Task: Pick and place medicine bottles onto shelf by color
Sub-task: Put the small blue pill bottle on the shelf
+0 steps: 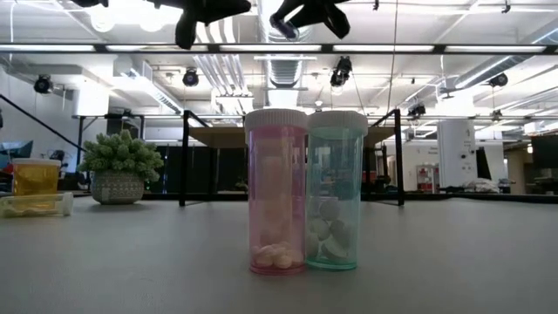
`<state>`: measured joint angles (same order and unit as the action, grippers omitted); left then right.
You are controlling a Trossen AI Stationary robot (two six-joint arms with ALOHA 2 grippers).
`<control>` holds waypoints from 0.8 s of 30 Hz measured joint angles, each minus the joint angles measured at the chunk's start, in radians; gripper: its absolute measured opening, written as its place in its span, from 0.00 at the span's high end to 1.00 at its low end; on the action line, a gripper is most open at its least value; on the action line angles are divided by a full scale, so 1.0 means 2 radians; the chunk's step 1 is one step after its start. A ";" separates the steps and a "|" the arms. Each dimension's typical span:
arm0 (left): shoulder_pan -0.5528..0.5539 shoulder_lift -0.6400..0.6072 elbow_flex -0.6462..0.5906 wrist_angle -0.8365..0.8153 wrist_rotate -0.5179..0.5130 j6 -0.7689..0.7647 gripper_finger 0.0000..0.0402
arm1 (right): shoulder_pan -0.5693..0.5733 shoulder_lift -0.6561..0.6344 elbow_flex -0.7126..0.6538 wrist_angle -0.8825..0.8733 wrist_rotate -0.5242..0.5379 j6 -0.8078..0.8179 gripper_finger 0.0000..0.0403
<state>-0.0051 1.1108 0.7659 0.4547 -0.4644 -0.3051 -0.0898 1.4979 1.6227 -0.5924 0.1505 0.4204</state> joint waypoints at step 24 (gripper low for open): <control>0.002 0.009 0.002 0.012 0.031 -0.015 0.61 | -0.001 0.000 0.019 0.101 0.004 -0.090 0.76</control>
<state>-0.0013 1.1290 0.7704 0.4784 -0.4032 -0.3349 -0.0925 1.4979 1.6600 -0.3902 0.1581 0.2403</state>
